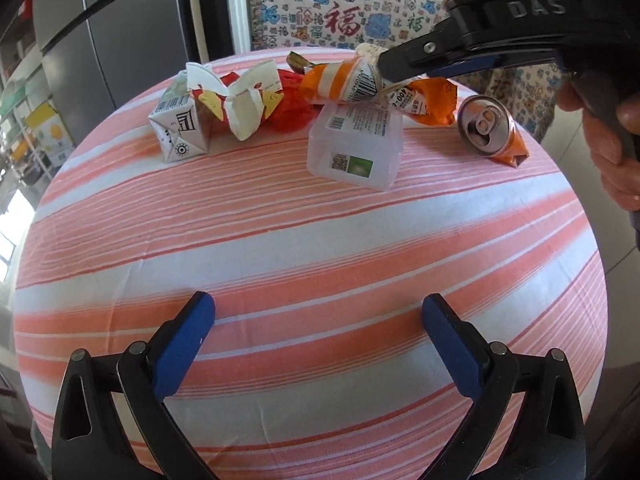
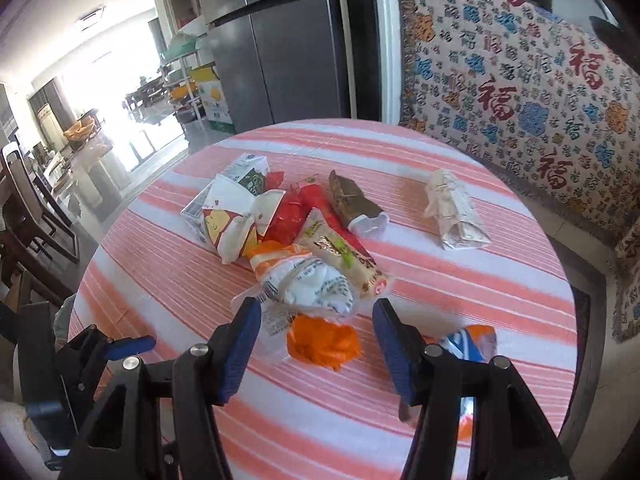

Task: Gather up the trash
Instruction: 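Grasp the orange-white wrapped bottle with the right tool while the left tool grasps the clear plastic box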

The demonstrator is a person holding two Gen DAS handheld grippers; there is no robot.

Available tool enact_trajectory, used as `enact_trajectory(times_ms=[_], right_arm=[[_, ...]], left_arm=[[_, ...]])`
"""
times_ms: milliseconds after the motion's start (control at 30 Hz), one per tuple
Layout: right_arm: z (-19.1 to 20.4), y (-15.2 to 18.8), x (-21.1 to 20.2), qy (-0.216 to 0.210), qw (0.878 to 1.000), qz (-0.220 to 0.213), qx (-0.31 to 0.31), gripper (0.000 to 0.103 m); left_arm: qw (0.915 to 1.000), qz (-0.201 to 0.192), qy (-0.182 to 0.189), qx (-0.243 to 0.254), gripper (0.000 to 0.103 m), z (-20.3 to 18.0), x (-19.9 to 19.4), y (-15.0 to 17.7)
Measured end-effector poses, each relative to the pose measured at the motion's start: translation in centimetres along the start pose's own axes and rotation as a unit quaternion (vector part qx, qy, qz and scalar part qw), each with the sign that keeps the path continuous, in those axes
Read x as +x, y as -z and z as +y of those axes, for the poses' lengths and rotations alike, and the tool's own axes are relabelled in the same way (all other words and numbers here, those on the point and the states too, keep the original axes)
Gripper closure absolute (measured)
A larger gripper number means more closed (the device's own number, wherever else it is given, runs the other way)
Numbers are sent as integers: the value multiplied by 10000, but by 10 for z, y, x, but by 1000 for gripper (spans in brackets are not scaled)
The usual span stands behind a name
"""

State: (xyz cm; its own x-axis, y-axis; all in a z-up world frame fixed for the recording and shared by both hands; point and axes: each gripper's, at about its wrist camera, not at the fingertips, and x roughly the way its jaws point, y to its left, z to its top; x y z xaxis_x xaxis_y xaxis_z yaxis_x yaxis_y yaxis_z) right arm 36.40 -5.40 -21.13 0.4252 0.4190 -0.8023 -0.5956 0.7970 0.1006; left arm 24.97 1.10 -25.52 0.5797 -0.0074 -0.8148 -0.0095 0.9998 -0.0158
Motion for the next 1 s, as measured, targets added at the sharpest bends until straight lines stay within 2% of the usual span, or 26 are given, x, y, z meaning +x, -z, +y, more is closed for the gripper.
enact_trajectory(times_ms=[100, 167, 233, 267, 300, 367, 500, 567, 667, 767, 867, 967, 1000], right_arm=[[9, -7, 30, 105, 9990, 394, -168, 44], [12, -6, 38, 176, 9983, 507, -216, 44], [12, -4, 42, 59, 9977, 653, -177, 45], [14, -1, 43, 76, 9971, 734, -175, 61], [15, 1, 43, 151, 9968, 765, -171, 60], [15, 7, 35, 191, 9972, 720, -33, 60], [7, 33, -14, 206, 9988, 254, 373, 60], [-4, 58, -39, 339, 9970, 175, 672, 60], [-18, 103, -61, 803, 9918, 261, 959, 59], [-25, 138, -60, 1304, 9857, 359, 1009, 59], [-30, 155, -49, 1441, 9837, 415, 996, 58], [-37, 157, -45, 1301, 9848, 273, 1114, 55], [-38, 155, -45, 1227, 9854, 244, 1156, 49]], left_arm=[[10000, -1, 27, 25, 1, -1, 1, -1], [10000, -3, 40, 26, 1, -1, 1, -1], [10000, -5, 44, 24, 1, -1, 2, 0], [10000, -4, 41, 27, 1, 0, 2, 0], [10000, -2, 37, 30, 1, 0, 2, 0], [10000, -5, 26, 27, 1, -1, 3, 0], [10000, -11, 38, 17, 1, 1, 3, 0], [10000, -11, 30, 21, 1, 0, 3, 2], [10000, -20, 20, -10, 1, 0, 2, 2], [9999, -41, 1, -103, 1, 0, 0, -2], [9998, -49, 79, -196, 1, 0, 0, -20], [9999, -24, 129, -30, 1, -7, 12, -44], [10000, 15, 89, 33, 1, -10, 18, -52]])
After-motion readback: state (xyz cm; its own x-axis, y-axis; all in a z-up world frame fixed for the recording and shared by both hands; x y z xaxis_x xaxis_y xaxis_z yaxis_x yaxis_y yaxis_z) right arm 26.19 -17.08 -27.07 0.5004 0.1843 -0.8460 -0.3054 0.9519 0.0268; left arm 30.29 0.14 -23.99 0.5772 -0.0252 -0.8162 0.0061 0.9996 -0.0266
